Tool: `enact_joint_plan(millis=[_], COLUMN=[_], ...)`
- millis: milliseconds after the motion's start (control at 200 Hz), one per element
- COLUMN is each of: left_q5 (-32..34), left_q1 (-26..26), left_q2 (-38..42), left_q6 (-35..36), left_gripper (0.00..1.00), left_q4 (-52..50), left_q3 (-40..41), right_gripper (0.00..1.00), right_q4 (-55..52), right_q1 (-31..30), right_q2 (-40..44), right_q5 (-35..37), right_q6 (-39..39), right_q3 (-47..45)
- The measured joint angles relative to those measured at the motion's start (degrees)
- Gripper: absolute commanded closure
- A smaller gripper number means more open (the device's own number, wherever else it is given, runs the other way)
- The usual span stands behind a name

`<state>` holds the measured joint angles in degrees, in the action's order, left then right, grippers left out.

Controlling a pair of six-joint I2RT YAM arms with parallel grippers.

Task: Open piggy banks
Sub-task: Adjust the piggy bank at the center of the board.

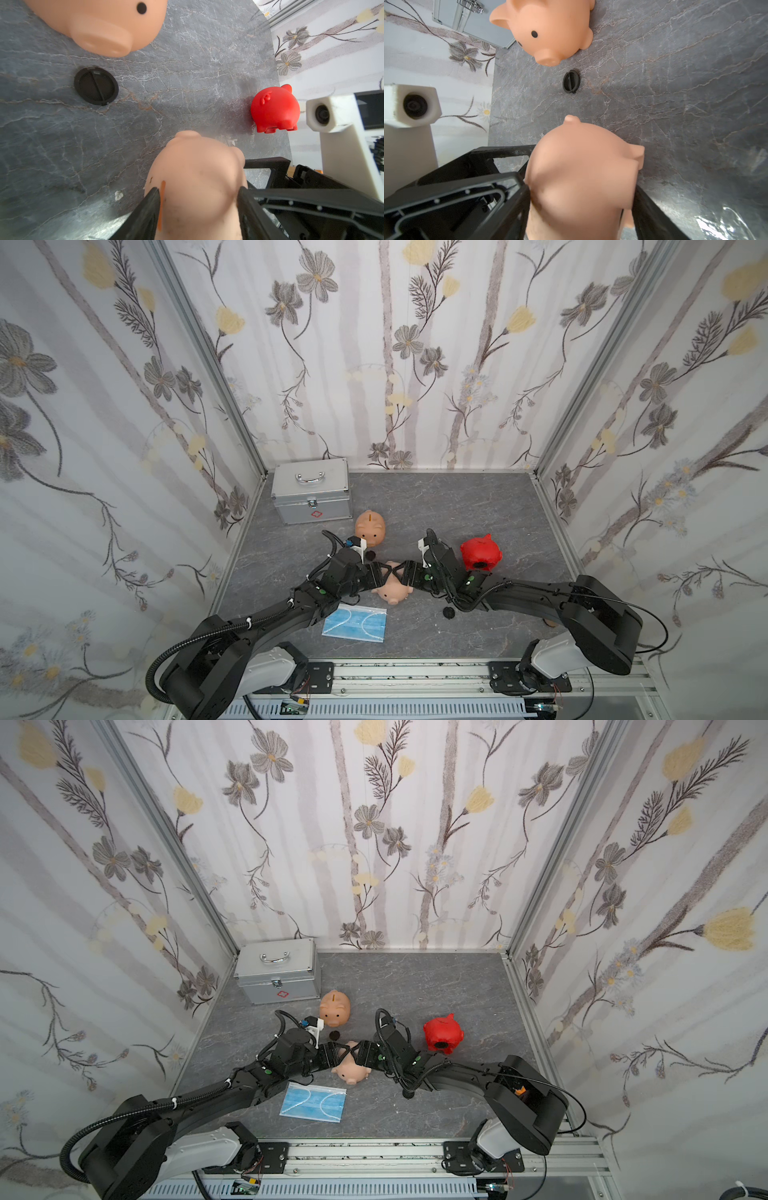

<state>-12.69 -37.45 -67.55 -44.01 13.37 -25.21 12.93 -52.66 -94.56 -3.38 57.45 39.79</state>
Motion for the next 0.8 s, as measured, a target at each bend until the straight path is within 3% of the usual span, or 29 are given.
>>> enact_joint_plan(millis=[150,195,799], left_q5=[1.16,1.81,-0.28], left_q1=[0.00,0.02,-0.04], left_q2=[2.29,3.10,2.67], left_q6=[-0.52,-1.05,-8.90], left_gripper=[0.05,0.00,0.00], left_q4=[-0.72,-1.07,6.60], left_q3=[0.81,1.22,7.67], right_gripper=[0.28,0.29,0.31], right_q4=[4.90,6.27,14.27], right_q1=[0.37,0.52,1.51], right_q2=[0.02,0.07,1.51], right_q5=[-0.22,-0.26,-0.66], right_q6=[1.60,2.51,6.84], right_q3=[-2.64,-3.43,-9.33])
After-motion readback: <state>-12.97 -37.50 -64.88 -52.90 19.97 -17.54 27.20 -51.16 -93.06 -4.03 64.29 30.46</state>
